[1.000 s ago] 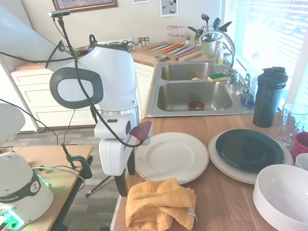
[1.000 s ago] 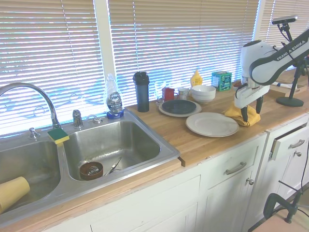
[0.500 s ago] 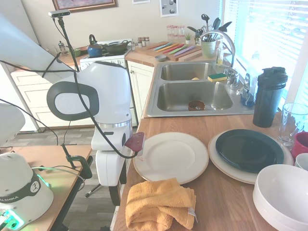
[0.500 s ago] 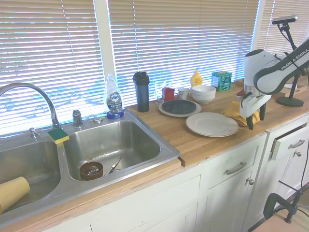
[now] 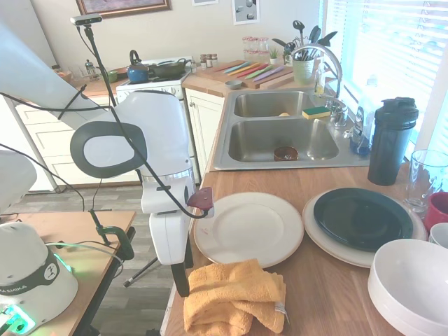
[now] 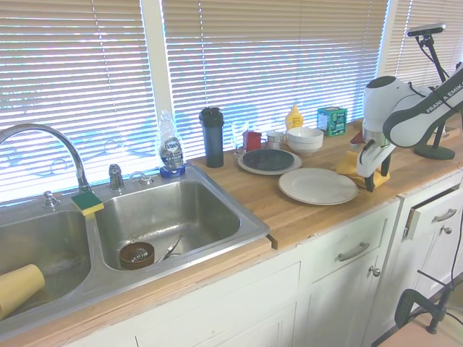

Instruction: Wipe the white plate in clockwise motion

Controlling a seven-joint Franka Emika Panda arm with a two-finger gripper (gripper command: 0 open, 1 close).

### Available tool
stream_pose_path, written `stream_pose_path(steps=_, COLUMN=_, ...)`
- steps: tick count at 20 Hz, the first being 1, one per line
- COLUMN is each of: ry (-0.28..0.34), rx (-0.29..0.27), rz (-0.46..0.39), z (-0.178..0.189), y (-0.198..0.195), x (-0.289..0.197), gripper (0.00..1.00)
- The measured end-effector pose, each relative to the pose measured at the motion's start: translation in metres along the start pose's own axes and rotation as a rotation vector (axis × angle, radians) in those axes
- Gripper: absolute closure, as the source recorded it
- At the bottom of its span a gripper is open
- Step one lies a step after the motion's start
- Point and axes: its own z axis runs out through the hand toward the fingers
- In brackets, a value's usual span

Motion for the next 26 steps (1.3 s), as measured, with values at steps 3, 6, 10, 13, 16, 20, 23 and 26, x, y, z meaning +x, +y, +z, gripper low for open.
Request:
stream_pose_path(steps=3, ry=0.039, rx=-0.001, rz=-0.002, z=0.011, y=-0.002, x=-0.002, gripper=0.00)
stream_pose_path(steps=6, ry=0.107, rx=-0.006, rz=0.006, z=0.012, y=-0.003, x=-0.003, gripper=0.00)
stream_pose_path(steps=10, ry=0.151, rx=-0.019, rz=0.030, z=0.014, y=-0.002, x=-0.005, gripper=1.00)
stream_pose_path(steps=13, ry=0.163, rx=-0.020, rz=0.042, z=0.015, y=-0.001, x=-0.004, gripper=1.00)
stream_pose_path(steps=16, ry=0.189, rx=-0.016, rz=0.063, z=0.016, y=-0.002, x=-0.007, gripper=1.00)
stream_pose_path(steps=20, ry=0.221, rx=0.020, rz=0.107, z=0.017, y=-0.003, x=-0.011, gripper=1.00)
stream_pose_path(steps=23, ry=0.235, rx=0.055, rz=0.157, z=0.019, y=-0.006, x=-0.014, gripper=1.00)
stream_pose_path(steps=26, ry=0.253, rx=0.075, rz=0.194, z=0.021, y=-0.009, x=-0.016, gripper=1.00)
